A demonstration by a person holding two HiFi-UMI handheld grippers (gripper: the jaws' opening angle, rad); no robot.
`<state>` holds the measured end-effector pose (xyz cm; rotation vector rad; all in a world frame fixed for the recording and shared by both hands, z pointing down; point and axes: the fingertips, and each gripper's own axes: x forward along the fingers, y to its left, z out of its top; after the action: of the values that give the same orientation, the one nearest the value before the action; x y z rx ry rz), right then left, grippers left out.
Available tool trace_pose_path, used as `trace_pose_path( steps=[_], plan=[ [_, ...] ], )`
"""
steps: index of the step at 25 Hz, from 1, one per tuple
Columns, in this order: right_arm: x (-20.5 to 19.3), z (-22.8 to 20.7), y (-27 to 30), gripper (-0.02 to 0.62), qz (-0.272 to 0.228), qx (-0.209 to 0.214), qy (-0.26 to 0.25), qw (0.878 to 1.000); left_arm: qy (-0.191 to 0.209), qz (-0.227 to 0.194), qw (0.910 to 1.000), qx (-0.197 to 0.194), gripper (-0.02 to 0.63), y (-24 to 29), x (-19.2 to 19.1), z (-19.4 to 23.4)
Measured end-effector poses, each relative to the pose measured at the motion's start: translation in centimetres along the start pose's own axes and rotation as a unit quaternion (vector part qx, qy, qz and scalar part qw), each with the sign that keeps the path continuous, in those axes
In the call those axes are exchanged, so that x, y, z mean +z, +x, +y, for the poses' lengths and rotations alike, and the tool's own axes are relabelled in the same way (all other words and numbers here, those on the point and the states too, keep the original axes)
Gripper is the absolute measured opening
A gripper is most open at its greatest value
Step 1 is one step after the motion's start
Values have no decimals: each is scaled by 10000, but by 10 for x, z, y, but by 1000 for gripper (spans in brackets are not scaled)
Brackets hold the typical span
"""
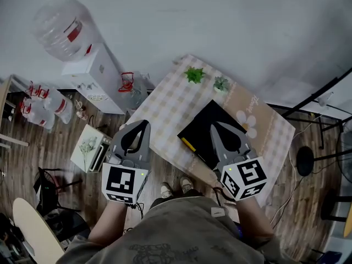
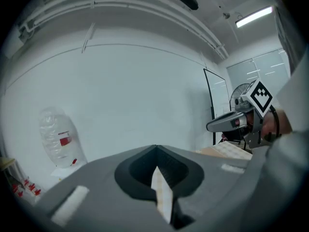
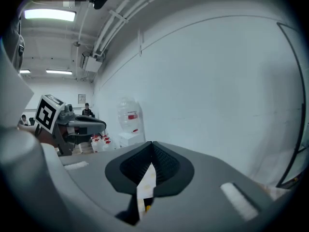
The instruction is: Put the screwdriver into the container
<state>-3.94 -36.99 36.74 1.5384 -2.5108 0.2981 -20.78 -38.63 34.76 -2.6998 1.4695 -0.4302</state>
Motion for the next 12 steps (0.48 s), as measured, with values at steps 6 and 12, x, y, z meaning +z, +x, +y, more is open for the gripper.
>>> trace_pose_path(
  steps=[6, 12],
  plan=[
    [37, 11, -45, 26, -663, -2, 9, 9978, 182, -447, 9988, -100, 2, -24, 35, -13],
    [36, 20, -66, 26, -673, 36, 12, 9977, 230, -461, 9983, -255, 2, -36, 37, -30]
  ],
)
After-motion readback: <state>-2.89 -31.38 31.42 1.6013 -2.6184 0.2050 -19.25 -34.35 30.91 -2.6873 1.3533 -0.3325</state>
